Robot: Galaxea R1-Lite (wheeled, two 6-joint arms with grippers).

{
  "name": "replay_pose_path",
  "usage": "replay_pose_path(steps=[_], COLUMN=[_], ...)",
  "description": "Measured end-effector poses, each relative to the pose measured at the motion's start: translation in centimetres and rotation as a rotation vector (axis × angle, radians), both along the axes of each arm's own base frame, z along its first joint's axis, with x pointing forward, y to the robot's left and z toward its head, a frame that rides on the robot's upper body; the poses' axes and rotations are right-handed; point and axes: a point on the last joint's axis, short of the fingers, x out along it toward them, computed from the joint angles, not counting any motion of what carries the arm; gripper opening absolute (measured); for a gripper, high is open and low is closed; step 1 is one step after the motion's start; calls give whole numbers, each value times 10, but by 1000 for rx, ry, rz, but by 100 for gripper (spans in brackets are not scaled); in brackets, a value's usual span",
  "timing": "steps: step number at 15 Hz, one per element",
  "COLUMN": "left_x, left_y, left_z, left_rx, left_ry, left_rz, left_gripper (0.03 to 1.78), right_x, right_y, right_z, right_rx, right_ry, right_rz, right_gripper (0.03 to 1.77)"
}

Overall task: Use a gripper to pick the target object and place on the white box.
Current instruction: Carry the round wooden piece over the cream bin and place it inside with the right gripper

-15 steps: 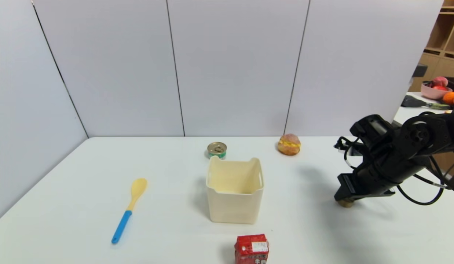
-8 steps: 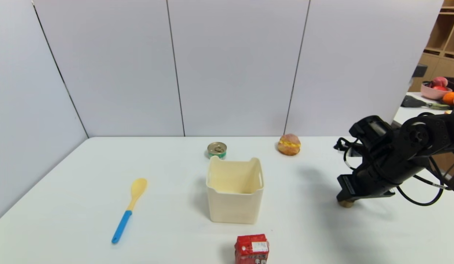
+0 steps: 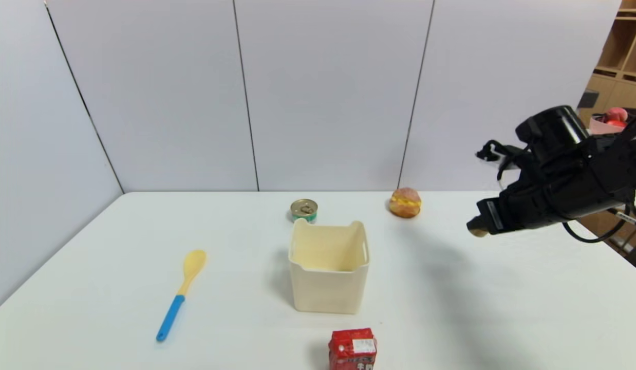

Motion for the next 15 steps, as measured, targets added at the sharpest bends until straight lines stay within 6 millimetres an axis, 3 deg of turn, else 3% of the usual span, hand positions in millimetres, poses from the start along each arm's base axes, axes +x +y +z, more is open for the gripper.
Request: replay_pose_path(steps=[3,5,11,15], left_x=[0,0,0,0], left_y=[0,0,0,0], left_z=[0,0,0,0], left_rx=[0,0,0,0], left_ry=[0,0,0,0], left_rz=[0,-1,-1,-1], left_gripper=[169,169,169,169], right_x=[-20,-33,-63,-72], right_y=[7,23,105,149], right_z=[26,42,92,92], right_rx=[-79,-94,91,124], right_ry=[-110,-176,-324,-318], right_rz=[142,217,392,523], right_gripper=[47,47,47,47])
